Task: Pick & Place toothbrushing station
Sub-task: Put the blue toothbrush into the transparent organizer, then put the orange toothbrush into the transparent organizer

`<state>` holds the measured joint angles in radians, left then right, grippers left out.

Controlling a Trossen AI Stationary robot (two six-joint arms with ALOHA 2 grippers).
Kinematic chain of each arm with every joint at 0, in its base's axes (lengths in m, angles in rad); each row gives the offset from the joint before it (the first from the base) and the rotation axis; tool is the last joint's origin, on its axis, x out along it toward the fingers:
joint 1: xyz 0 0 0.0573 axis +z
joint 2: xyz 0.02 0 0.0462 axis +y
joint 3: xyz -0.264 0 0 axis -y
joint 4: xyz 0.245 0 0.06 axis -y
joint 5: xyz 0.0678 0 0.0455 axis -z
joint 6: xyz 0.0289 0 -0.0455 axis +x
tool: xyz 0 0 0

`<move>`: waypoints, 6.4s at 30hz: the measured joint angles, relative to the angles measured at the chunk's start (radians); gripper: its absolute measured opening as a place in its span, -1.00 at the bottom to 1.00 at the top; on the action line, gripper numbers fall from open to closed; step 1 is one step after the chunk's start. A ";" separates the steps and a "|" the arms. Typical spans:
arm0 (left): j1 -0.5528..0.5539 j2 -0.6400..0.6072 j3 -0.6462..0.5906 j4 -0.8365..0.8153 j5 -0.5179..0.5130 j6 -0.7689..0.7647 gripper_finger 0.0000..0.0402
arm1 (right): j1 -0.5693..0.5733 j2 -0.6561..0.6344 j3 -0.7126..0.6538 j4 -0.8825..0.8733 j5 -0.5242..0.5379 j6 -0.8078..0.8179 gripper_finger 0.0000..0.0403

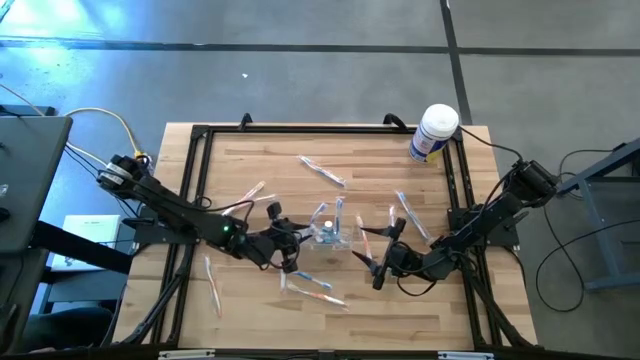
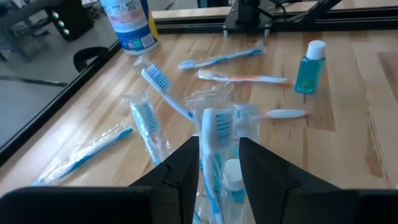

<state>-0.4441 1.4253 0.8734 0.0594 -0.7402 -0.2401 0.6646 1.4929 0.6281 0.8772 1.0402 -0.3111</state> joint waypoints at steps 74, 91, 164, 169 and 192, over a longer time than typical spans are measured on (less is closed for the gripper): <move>0.509 -0.181 0.000 -0.934 0.372 -0.494 -0.45 | -0.060 0.000 0.000 -0.077 -0.127 0.130 0.42; 0.645 -0.181 0.000 -0.904 0.376 -0.475 -0.45 | -0.075 0.000 0.000 -0.112 -0.191 0.157 0.42; 0.618 0.022 -0.035 -0.837 0.315 -0.390 -0.99 | -0.105 0.000 0.000 -0.149 -0.205 0.212 0.42; 0.536 -0.146 -0.034 -0.841 0.288 -0.430 -0.99 | -0.104 0.000 0.000 -0.150 -0.205 0.232 0.42; -0.177 -0.255 -0.032 -0.244 -0.229 -0.292 -0.99 | -0.104 0.000 0.000 -0.156 -0.205 0.236 0.42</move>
<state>-0.6211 1.1704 0.8417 -0.1846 -0.9691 -0.5319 0.5602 1.4929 0.6281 0.7210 0.8352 -0.0750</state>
